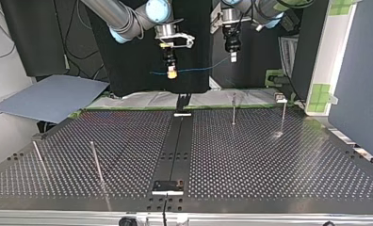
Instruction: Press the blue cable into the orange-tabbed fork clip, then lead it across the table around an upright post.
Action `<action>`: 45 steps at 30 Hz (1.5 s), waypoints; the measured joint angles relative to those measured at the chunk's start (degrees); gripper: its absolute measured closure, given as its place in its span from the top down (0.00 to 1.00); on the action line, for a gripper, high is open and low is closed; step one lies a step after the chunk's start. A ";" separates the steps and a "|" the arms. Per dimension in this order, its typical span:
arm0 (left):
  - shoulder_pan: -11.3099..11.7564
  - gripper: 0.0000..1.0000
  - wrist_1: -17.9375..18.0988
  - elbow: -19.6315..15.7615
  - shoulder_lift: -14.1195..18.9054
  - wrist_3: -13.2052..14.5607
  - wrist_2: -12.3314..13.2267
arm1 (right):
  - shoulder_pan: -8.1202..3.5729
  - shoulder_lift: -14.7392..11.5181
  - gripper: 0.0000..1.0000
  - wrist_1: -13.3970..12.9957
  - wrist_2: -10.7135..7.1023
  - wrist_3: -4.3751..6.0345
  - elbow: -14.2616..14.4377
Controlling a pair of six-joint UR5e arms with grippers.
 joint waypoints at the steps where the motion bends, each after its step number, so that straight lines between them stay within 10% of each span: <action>1: 0.60 0.00 0.59 -0.62 -0.55 -0.61 0.36 | -0.05 0.42 0.00 -0.21 -0.04 0.07 -0.45; 18: 9.30 0.00 9.27 -0.11 -9.17 -2.04 8.70 | -0.04 8.54 0.00 -7.01 -4.14 1.10 -4.92; 30: 14.83 0.00 13.57 3.14 -14.74 -2.20 12.70 | -0.13 14.48 0.00 -5.50 -6.02 2.04 -9.16; 45: 18.45 0.00 9.85 8.82 -16.85 -2.40 15.21 | -0.81 19.01 0.00 -2.23 -8.37 2.13 -14.34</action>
